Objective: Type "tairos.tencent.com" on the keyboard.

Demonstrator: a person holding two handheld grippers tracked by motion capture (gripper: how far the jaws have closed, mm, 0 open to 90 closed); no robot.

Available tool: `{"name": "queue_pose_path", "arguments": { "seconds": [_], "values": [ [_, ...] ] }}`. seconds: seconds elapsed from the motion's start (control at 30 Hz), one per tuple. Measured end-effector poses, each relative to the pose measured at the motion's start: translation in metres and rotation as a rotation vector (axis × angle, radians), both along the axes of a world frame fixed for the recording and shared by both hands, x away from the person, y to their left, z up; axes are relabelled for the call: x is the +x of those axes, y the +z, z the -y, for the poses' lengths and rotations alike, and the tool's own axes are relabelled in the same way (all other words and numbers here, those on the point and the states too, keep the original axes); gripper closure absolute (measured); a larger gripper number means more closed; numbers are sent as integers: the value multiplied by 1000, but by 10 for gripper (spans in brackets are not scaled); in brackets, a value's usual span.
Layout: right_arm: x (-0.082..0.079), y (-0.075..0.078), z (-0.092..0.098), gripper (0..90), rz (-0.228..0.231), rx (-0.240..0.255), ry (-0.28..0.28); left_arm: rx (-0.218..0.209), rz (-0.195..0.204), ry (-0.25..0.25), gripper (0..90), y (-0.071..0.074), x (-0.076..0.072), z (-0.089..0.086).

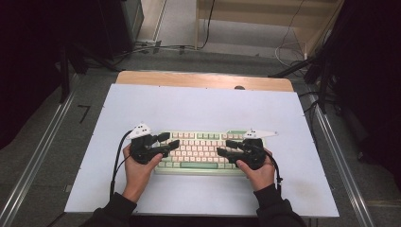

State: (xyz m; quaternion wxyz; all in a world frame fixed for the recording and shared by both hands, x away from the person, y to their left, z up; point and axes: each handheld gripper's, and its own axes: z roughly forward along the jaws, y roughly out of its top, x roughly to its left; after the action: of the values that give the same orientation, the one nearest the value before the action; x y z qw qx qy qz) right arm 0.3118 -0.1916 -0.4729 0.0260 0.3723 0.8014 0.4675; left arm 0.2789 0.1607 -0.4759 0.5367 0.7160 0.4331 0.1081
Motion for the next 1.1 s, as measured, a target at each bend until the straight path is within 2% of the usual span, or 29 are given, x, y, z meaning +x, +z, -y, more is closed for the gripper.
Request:
{"name": "queue_pose_path", "arguments": {
  "seconds": [0.3,0.43,0.6,0.77,1.1],
  "values": [
    [-2,4,0,678,9,-3,30,-13,-2,17,439,-4,-11,-14],
    [-3,4,-1,736,9,0,43,-20,-8,22,440,-5,-12,-15],
    [-4,5,-1,871,5,7,62,-18,-6,19,441,-5,-12,-14],
    [-4,5,-3,873,2,0,76,-12,-7,17,442,-5,-12,-14],
    [-3,2,-6,874,-15,-48,90,-8,-9,11,442,-6,-13,-13]
  ]
}}
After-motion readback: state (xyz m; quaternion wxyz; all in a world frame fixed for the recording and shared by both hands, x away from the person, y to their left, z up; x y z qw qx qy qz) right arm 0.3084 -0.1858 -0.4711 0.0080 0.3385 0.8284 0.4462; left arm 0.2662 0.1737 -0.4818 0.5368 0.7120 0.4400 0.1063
